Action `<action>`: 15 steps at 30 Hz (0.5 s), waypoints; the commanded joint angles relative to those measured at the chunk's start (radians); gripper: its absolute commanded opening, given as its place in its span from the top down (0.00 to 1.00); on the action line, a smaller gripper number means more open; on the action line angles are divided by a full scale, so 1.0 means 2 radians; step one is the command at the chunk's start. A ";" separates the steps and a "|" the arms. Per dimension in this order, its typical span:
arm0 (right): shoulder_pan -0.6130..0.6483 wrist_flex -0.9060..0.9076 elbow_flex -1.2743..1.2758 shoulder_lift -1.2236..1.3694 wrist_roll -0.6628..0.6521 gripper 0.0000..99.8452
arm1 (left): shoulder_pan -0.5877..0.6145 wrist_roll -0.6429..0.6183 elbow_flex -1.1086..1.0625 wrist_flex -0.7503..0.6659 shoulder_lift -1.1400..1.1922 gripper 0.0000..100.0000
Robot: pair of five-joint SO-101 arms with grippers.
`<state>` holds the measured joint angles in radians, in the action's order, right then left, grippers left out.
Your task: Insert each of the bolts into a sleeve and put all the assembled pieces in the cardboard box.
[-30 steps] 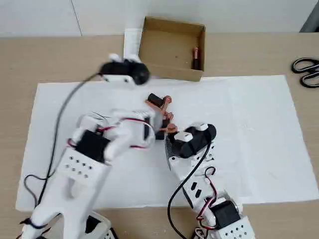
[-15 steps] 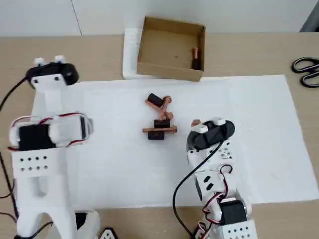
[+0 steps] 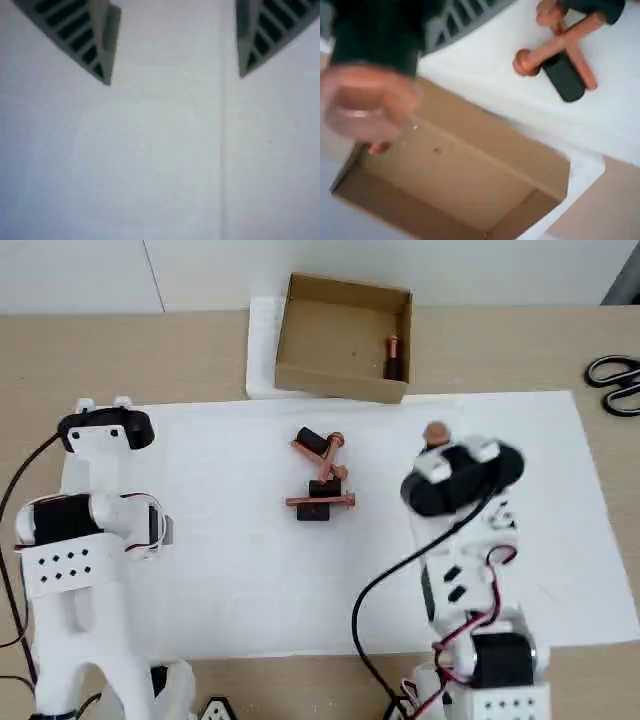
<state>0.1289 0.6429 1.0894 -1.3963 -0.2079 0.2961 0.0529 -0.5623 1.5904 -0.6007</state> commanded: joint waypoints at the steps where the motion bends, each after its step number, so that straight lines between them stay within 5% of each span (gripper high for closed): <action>1: -0.007 -0.063 -0.108 0.147 -0.003 1.00 | 0.001 0.003 -0.001 -0.012 -0.005 0.84; 15: 0.006 -0.085 -0.561 0.676 0.025 1.00 | 0.003 0.003 0.000 -0.011 -0.005 0.84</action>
<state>0.1258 0.5048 0.2240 -0.2117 -0.2002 0.2961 0.0529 -0.5623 1.5888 -0.6007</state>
